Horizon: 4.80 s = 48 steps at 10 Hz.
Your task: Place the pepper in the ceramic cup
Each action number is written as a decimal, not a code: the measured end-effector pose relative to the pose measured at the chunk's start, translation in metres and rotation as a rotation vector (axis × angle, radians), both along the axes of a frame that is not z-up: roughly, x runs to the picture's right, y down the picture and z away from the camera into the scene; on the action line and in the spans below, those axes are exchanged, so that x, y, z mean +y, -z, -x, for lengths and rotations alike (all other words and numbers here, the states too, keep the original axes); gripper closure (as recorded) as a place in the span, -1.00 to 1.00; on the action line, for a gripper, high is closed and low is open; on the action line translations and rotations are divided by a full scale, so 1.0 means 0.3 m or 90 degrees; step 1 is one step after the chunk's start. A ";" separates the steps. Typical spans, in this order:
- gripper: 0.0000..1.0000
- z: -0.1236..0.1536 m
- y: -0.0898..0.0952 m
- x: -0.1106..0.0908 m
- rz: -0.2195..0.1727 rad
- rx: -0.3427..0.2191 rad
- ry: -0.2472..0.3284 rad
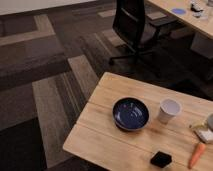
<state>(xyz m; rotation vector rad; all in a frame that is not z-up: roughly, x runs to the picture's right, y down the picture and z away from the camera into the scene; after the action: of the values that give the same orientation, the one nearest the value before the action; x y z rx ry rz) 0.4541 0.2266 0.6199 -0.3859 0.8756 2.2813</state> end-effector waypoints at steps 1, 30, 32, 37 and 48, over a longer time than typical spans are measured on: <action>-0.30 -0.023 -0.009 0.015 0.001 0.010 -0.007; 0.71 -0.020 -0.264 0.121 -0.008 0.025 0.044; 1.00 0.044 -0.174 0.030 -0.030 0.013 0.066; 1.00 0.157 -0.032 -0.211 -0.098 -0.014 0.091; 1.00 0.228 0.053 -0.736 -0.231 -0.011 0.237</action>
<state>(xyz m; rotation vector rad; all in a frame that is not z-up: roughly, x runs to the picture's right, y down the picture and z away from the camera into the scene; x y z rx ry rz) 0.3858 0.0057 0.6040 -0.0706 0.4611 2.0262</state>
